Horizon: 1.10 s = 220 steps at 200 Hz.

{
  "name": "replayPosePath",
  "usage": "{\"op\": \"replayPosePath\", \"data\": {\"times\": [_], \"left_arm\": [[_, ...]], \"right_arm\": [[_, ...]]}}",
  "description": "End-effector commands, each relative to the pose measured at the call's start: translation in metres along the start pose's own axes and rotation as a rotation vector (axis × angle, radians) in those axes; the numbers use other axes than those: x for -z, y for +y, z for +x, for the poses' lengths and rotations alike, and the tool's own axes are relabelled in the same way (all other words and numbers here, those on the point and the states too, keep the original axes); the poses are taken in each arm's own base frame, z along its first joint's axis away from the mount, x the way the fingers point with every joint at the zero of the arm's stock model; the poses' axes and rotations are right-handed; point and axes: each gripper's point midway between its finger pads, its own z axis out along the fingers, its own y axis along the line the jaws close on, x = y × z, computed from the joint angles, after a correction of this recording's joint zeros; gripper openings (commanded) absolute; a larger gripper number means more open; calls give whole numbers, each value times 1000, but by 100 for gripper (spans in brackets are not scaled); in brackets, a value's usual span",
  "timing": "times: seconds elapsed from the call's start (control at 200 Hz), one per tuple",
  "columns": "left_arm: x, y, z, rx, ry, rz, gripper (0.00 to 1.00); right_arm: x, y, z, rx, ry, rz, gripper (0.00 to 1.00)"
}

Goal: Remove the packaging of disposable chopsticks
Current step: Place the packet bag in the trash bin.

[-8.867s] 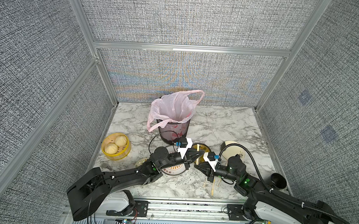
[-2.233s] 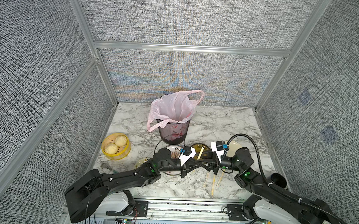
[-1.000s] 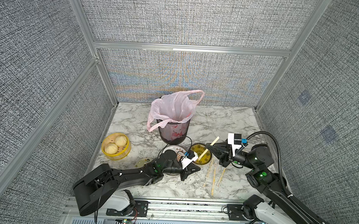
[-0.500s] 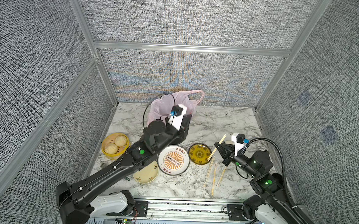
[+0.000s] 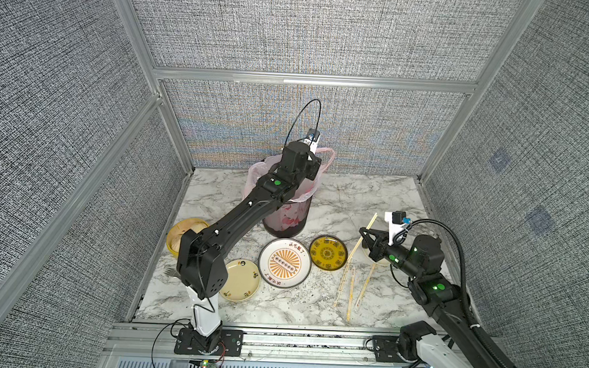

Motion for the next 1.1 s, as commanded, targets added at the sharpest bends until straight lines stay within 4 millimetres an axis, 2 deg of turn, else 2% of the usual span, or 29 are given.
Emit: {"op": "replayPosePath", "data": {"times": [0.0,0.065,0.17,0.25,0.33,0.49,0.526,0.636,0.811,0.966,1.096], "left_arm": [[-11,22,17,58,43,-26,0],[-12,31,28,86,59,-43,0],[-9,28,44,99,97,-31,0],[-6,35,59,136,149,-80,0],[-5,40,67,146,185,-114,4],[3,48,59,164,232,-154,13],[4,48,57,166,235,-152,23],[7,47,56,160,238,-139,42],[15,52,59,167,255,-165,61],[30,48,45,190,203,-120,68],[61,38,21,204,137,-14,74]], "right_arm": [[1,7,-2,-10,-10,-41,0],[1,6,-1,-11,-6,-37,0],[-1,6,-1,-14,-3,-42,0],[-3,5,1,-17,3,-41,0],[-5,4,1,-20,6,-42,0],[-6,2,4,-27,14,-36,0],[-5,2,3,-25,11,-35,0],[-5,2,3,-23,8,-32,0],[-5,2,3,-26,9,-34,0],[-5,1,2,-30,9,-31,0],[-13,-4,-1,-57,28,-19,0]]}}
